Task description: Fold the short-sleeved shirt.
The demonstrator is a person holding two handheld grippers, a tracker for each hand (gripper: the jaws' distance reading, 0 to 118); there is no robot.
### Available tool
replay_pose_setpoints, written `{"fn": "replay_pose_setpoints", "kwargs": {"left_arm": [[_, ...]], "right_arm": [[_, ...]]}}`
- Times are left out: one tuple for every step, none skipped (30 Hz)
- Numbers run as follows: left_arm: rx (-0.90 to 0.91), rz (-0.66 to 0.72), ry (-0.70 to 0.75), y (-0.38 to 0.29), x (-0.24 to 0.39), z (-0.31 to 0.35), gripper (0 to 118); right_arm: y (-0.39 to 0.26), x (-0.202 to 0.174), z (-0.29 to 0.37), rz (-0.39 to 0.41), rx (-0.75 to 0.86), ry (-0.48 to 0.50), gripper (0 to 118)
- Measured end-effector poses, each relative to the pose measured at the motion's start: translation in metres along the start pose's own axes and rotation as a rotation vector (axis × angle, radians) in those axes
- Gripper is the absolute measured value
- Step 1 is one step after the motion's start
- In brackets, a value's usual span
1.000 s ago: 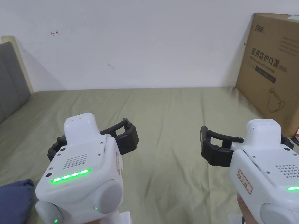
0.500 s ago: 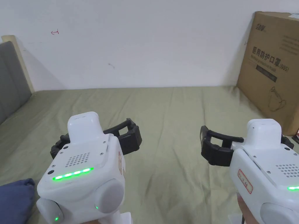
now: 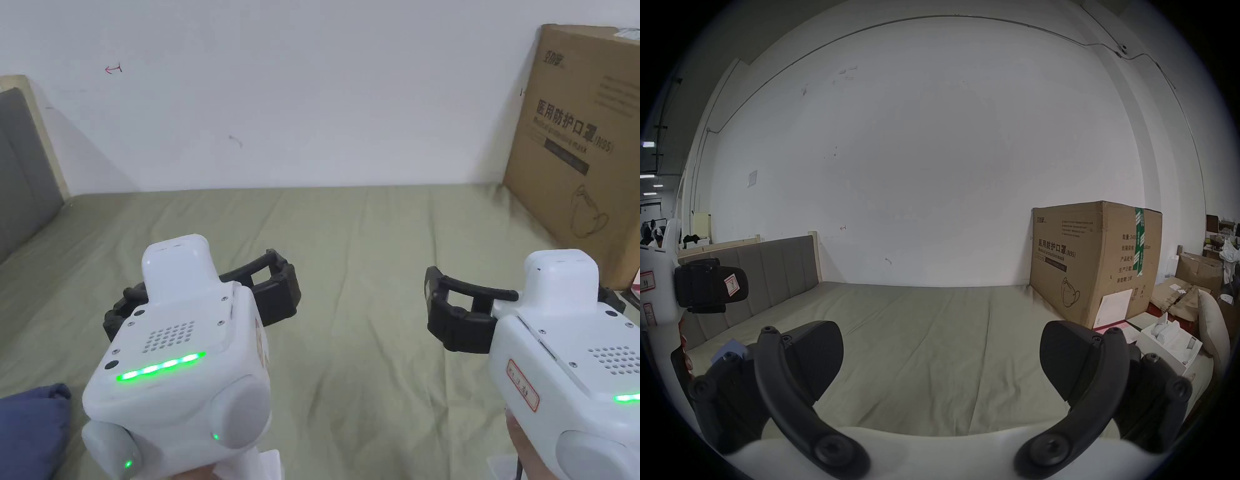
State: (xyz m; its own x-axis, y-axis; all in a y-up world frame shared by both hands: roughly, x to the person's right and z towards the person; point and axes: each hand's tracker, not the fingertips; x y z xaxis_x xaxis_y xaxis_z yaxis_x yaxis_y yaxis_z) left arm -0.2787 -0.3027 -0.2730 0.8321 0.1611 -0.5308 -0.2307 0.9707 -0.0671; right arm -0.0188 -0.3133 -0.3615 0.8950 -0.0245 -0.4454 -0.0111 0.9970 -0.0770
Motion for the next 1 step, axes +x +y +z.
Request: {"fn": "replay_pose_setpoints", "kwargs": {"left_arm": [[-0.005, -0.006, 0.002, 0.0000, -0.0001, -0.0021, 118]], "right_arm": [[0.0003, 0.0005, 0.0000, -0.003, 0.001, -0.001, 118]]}}
